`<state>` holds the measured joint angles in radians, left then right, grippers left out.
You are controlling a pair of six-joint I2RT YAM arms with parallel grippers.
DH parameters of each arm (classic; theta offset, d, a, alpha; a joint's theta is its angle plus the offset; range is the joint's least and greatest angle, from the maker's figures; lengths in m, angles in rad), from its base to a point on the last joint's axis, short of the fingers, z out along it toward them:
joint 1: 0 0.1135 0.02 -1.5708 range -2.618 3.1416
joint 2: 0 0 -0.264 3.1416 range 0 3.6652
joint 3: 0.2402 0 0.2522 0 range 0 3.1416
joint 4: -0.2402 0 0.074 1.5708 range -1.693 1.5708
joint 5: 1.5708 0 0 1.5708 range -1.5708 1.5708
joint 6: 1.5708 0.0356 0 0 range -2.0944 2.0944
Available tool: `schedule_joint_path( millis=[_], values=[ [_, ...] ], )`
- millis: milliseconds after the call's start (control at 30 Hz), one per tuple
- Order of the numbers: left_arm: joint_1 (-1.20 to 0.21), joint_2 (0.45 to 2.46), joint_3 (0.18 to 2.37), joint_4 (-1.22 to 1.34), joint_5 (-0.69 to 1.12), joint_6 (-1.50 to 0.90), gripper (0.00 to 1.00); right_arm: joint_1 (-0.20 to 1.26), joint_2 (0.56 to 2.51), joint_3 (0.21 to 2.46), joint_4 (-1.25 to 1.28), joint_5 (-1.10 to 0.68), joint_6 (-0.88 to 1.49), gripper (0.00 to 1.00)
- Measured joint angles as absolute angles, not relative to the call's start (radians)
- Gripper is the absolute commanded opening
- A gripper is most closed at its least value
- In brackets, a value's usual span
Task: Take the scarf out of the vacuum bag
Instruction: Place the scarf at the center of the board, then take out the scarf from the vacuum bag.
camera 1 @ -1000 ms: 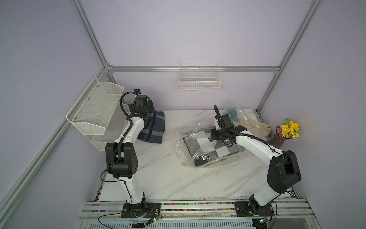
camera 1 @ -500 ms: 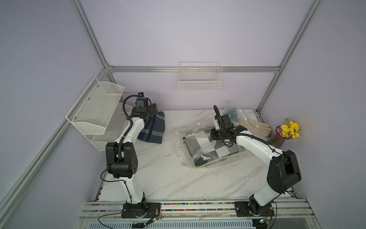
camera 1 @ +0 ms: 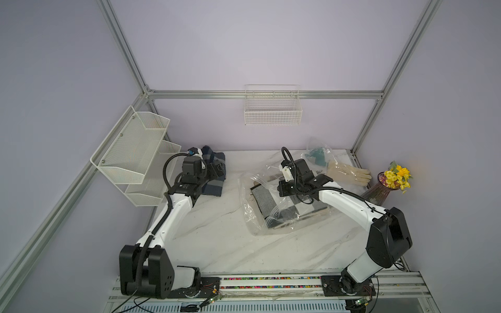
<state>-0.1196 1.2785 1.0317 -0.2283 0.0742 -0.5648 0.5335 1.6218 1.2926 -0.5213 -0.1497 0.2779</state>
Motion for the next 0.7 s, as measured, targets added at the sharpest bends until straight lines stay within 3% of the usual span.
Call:
schedule_joint_path(
  millis=[367, 700],
  values=[
    [-0.305, 1.121, 0.686, -0.041, 0.199, -0.788, 1.00, 0.534, 1.597, 1.308, -0.532, -0.209, 0.285, 0.00],
    [-0.476, 1.322, 0.649, 0.212, 0.332, -0.933, 0.99, 0.534, 1.584, 1.317, -0.554, -0.278, 0.302, 0.00]
  ],
)
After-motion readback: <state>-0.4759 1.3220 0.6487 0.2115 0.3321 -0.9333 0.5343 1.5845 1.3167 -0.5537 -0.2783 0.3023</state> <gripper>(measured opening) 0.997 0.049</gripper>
